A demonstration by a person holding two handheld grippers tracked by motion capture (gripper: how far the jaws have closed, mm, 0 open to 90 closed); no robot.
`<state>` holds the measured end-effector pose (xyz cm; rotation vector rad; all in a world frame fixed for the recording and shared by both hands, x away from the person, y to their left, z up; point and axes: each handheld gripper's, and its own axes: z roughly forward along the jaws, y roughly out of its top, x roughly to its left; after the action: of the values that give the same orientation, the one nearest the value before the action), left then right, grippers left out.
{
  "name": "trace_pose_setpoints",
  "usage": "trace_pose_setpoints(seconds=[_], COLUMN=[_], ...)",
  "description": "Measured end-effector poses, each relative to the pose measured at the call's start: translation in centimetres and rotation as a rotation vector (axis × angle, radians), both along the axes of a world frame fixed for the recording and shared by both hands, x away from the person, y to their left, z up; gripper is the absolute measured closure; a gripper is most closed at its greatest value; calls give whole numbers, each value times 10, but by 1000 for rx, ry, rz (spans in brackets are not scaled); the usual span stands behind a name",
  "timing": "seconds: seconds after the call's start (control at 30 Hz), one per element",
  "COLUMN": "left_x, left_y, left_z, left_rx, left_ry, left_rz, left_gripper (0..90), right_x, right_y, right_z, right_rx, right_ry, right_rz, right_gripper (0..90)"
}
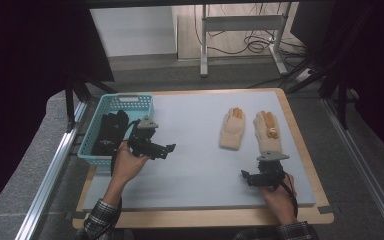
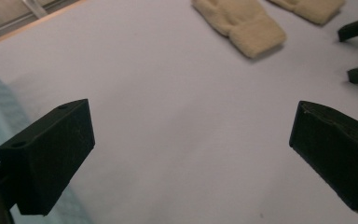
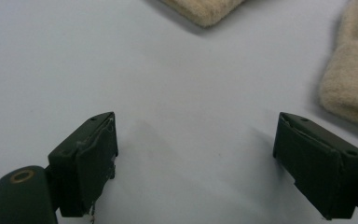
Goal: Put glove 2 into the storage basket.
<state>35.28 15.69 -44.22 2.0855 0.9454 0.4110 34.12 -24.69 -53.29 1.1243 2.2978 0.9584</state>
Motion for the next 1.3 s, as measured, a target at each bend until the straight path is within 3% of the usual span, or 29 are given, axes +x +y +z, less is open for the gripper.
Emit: trace_pose_setpoints(seconds=[0.17, 0.4, 0.53, 0.7, 0.8, 0.83, 0.9, 1.0, 1.07, 1.3], left_x=[-13, -34, -39, -45, -45, -46, -46, -45, -45, -45], left_y=[-15, -31, -30, -24, -22, -20, -20, -19, -16, -16], left_z=[-15, -46, -59, -86, -93, -96, -98, -104, -107, -108], left_rx=[-22, 8, 8, 52, 62, 103, 109, 104, 61, 69], left_ry=[2, 12, 31, 60, 75, 80, 78, 105, 111, 105], left_rz=[-41, -62, -54, -1, 12, 27, 38, 39, 50, 47], left_gripper=[3, 3, 3, 3, 4, 3, 3, 4, 0, 0], right_x=[0, 0, 0, 0, 0, 0, 0, 0, 0, 0], right_y=[0, 0, 0, 0, 0, 0, 0, 0, 0, 0], right_z=[0, 0, 0, 0, 0, 0, 0, 0, 0, 0], right_rx=[-1, -1, -1, 1, 2, 2, 3, 3, 3, 2], right_ry=[0, -1, -1, 1, 2, 3, 3, 4, 4, 2], right_rz=[0, 0, 1, 4, 6, 8, 9, 9, 8, 8], right_gripper=[134, 134, 134, 135, 135, 134, 134, 134, 134, 134])
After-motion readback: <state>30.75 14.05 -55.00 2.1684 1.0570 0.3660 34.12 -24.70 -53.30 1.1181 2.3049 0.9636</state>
